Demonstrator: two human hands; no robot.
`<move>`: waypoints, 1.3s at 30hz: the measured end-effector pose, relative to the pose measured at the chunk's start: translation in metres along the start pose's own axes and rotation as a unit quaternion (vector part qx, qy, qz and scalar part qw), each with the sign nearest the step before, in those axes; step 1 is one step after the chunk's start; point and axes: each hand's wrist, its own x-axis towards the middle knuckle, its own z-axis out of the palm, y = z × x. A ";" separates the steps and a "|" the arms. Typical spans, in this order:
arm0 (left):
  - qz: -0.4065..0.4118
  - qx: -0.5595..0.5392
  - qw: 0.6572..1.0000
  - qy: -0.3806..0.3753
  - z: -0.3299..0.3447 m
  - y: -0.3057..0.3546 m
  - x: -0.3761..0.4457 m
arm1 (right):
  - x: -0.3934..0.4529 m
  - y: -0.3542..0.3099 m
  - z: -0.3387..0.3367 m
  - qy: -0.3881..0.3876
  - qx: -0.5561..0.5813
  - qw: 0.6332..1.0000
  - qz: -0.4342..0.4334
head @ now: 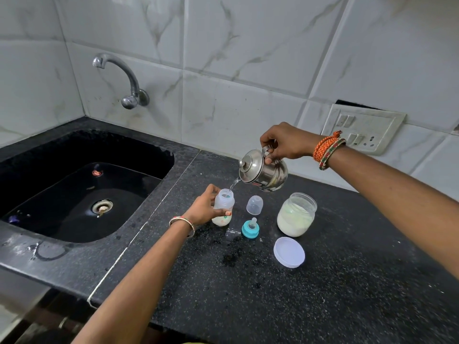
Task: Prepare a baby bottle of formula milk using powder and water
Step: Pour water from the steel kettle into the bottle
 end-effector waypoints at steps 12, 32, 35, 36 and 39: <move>0.001 -0.056 0.998 0.016 0.004 -0.015 -0.002 | 0.008 -0.006 0.010 -0.022 -0.031 0.999 -0.010; -0.012 -0.104 0.995 -0.007 0.006 -0.025 0.002 | 0.006 -0.017 0.016 -0.022 -0.084 0.996 -0.037; -0.014 -0.102 0.995 -0.006 0.006 -0.026 0.002 | 0.005 -0.018 0.015 -0.022 -0.085 0.995 -0.038; -0.013 -0.101 0.995 -0.006 0.006 -0.025 0.002 | 0.005 -0.017 0.015 -0.021 -0.086 0.995 -0.040; -0.013 -0.104 0.994 -0.009 0.006 -0.024 0.002 | 0.005 -0.018 0.014 -0.015 -0.092 0.995 -0.043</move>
